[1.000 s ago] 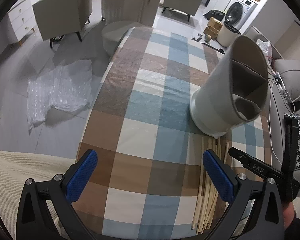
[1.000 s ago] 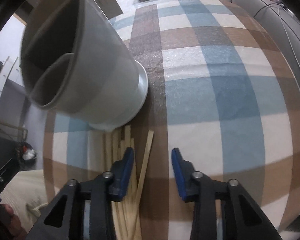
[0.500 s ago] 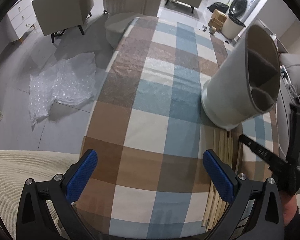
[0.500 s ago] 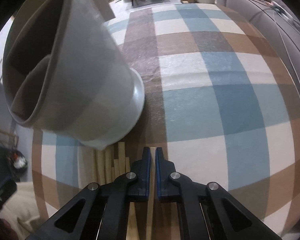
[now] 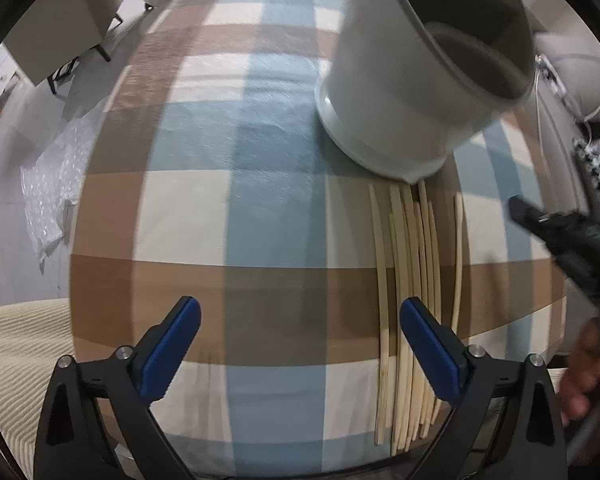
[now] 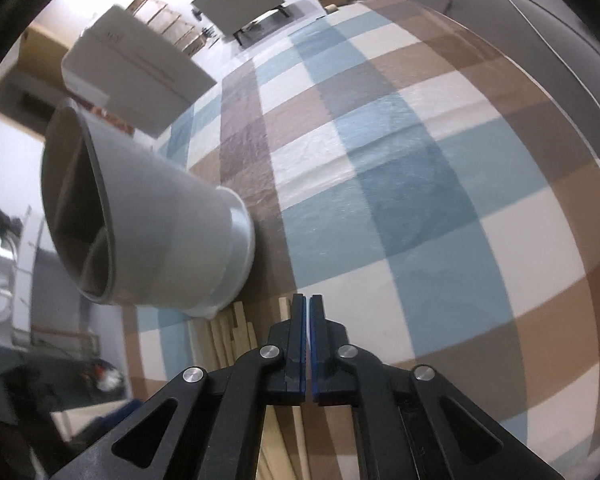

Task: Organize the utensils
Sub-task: 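Lower the left and right tools toward the chopstick pile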

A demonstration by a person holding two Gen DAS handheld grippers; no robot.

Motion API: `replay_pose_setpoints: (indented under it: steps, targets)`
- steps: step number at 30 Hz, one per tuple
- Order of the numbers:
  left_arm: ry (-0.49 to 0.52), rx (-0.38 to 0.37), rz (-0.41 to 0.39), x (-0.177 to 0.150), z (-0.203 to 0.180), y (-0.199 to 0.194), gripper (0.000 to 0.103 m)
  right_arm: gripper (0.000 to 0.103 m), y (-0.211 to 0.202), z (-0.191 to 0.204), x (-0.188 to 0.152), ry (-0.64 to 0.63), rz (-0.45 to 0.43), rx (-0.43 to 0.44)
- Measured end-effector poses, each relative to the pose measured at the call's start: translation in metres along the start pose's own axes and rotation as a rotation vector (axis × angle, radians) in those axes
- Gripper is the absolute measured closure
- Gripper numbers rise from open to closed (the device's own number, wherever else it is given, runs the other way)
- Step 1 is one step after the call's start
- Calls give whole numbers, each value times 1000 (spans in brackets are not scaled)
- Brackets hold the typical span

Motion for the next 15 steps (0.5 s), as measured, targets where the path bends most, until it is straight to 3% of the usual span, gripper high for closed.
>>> replay_pose_setpoints:
  steps: [6,10,13,15]
  targets:
    - [-21,18,21,2,-2,12,15,99,-20,-9,8,23,-44,32]
    - [2,73,26,3,0,17,15,83,-25,-11,10,9,-57,24]
    - [26,131,22,4,3,20,16,80,-29,-16,10,26,-59,33]
    - [21,130,26,6,4,20,17,76,-30,-18,12,33,-61,42]
Point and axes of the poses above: each gripper's, at about its wrist camera, not at the fingertips, and y roughly the way its jaws point, z to its left, x to its top, the point moved 9 cm from there along y, roughly the way its jaws point, and after that the axes turned 6 degrees about z, right-handed, at the moved point
